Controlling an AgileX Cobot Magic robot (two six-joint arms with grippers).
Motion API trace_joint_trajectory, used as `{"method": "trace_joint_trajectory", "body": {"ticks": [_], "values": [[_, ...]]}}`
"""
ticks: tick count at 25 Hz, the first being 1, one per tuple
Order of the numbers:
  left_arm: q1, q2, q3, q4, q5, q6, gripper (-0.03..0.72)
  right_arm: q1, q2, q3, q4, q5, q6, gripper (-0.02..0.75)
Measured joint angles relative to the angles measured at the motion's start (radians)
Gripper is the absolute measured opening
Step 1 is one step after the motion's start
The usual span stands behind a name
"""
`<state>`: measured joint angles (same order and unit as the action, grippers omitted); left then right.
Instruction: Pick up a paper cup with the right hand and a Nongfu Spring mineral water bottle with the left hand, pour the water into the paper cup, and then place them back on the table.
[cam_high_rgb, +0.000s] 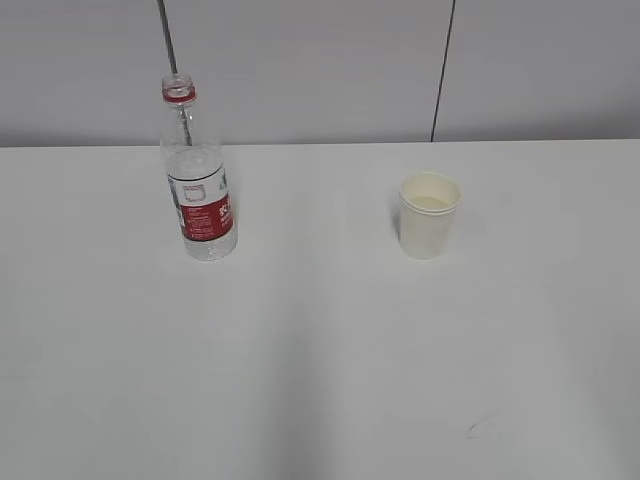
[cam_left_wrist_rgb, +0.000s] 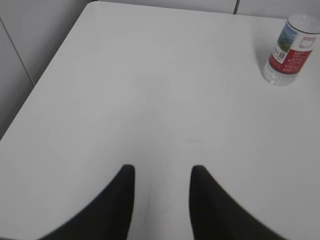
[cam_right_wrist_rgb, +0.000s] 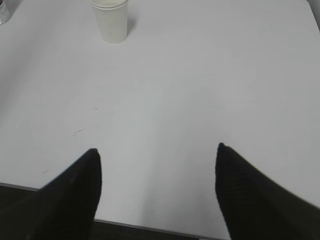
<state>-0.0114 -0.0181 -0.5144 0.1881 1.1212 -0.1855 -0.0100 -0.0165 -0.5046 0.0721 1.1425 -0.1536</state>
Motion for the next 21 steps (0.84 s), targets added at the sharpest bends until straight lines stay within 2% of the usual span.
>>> {"method": "trace_joint_trajectory", "body": {"ticks": [7, 14, 21], "values": [[-0.002, 0.0, 0.0, 0.0, 0.0, 0.0, 0.239, 0.0, 0.0, 0.0, 0.0, 0.0, 0.0, 0.531], [-0.081, 0.0, 0.0, 0.0, 0.0, 0.0, 0.239, 0.0, 0.0, 0.0, 0.0, 0.0, 0.0, 0.531], [-0.089, 0.0, 0.0, 0.0, 0.0, 0.0, 0.239, -0.002, 0.0, 0.0, 0.0, 0.0, 0.0, 0.531]]}}
